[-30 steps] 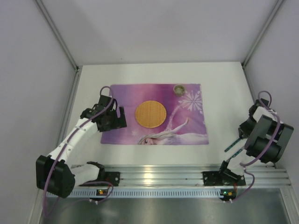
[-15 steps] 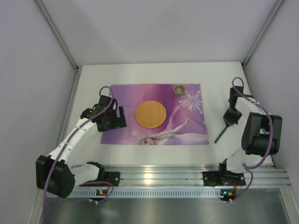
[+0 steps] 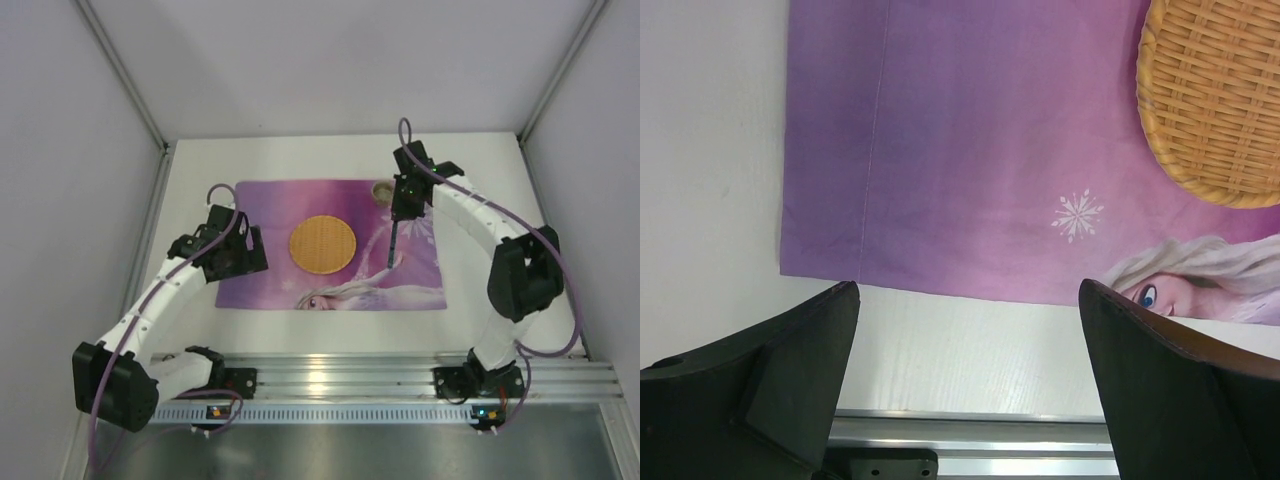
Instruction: Set the dinner table for one person
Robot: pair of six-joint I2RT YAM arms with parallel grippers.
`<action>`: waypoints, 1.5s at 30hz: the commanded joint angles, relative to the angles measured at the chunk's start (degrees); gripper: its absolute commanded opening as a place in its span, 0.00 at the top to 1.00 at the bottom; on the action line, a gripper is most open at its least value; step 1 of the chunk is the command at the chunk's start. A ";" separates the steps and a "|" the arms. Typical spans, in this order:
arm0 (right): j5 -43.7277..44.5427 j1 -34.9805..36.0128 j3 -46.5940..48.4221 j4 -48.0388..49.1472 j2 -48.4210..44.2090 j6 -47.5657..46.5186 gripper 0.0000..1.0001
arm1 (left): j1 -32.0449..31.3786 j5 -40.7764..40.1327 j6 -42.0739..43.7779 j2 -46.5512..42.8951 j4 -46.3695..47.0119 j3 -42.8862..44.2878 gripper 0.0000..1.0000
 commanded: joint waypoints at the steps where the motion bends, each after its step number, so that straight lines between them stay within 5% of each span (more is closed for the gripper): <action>1: -4.63 2.81 4.03 0.87 5.27 0.35 1.00 | -0.22 -1.72 -0.74 -1.67 0.47 0.53 0.04; 20: -1.65 6.86 4.04 1.22 16.09 -0.35 0.99 | -0.22 -2.86 -0.82 -2.28 0.38 0.44 0.02; 22: -1.65 6.94 4.21 1.14 17.06 -0.18 0.82 | -0.22 -2.95 -0.82 -2.20 0.38 0.44 0.02; 28: -1.03 6.86 5.09 0.52 16.80 -0.27 0.61 | -0.22 -2.95 -0.82 -1.67 0.29 0.53 0.02; 36: 8.37 2.03 0.45 -5.72 -0.14 1.49 0.27 | -0.22 -2.77 -0.82 -1.14 0.38 0.53 0.02; 45: 9.78 -19.94 -27.41 -7.48 -16.77 10.63 0.22 | -0.22 -0.84 -0.30 -0.70 0.91 0.26 0.03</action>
